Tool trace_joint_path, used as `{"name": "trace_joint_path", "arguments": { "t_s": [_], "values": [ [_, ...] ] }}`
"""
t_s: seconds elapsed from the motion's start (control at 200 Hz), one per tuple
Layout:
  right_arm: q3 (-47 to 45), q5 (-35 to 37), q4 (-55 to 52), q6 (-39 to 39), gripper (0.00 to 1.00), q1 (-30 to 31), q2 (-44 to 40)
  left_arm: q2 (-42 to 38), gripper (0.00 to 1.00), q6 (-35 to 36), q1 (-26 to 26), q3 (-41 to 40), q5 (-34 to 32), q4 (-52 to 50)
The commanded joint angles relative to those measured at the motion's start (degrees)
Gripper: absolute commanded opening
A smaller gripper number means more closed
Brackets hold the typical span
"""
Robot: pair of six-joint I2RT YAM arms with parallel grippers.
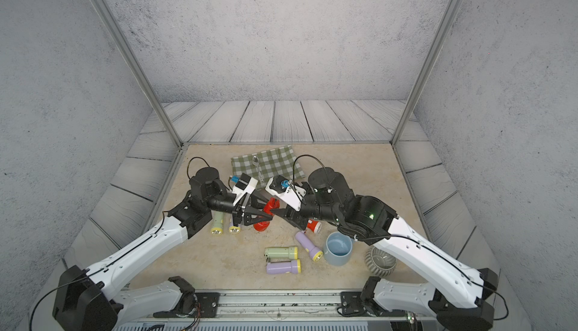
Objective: Close the plug at the bottom of the flashlight
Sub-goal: Close the plug of the flashlight.
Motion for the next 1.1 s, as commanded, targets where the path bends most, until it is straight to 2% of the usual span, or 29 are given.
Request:
{"name": "trace_joint_path", "arguments": {
  "t_s": [0.0, 0.265, 0.345, 0.565, 0.716, 0.846, 1.091],
  "values": [
    [1.73, -1.33, -0.73, 1.13, 0.52, 0.46, 0.26, 0.21, 0.00, -0.04, 0.32, 1.90, 0.58, 1.15],
    [1.78, -1.80, -1.27, 1.60, 0.49, 0.92, 1.44, 0.32, 0.00, 0.11, 0.32, 2.17, 0.54, 0.89],
    [2.13, -2.06, -1.76, 1.69, 0.43, 1.12, 1.95, 0.42, 0.00, 0.16, 0.32, 2.26, 0.67, 0.76],
    [2.10, -1.72, -2.50, 1.60, 0.35, 1.56, 1.84, 0.41, 0.00, 0.57, 0.34, 2.63, 0.36, 0.23],
    [1.92, -1.71, -3.38, 1.60, 0.35, 1.86, 2.05, 0.16, 0.00, 0.89, 0.45, 2.81, -0.75, -0.37],
    [1.79, -1.42, -3.88, 1.81, 0.45, 1.98, 2.11, -0.23, 0.00, 1.04, 0.58, 2.73, -0.98, -0.51],
    [1.70, -2.46, -4.44, 2.34, 0.37, 2.52, 2.24, -0.47, 0.00, 0.91, 0.85, 2.72, -1.41, -0.61]
  ]
}}
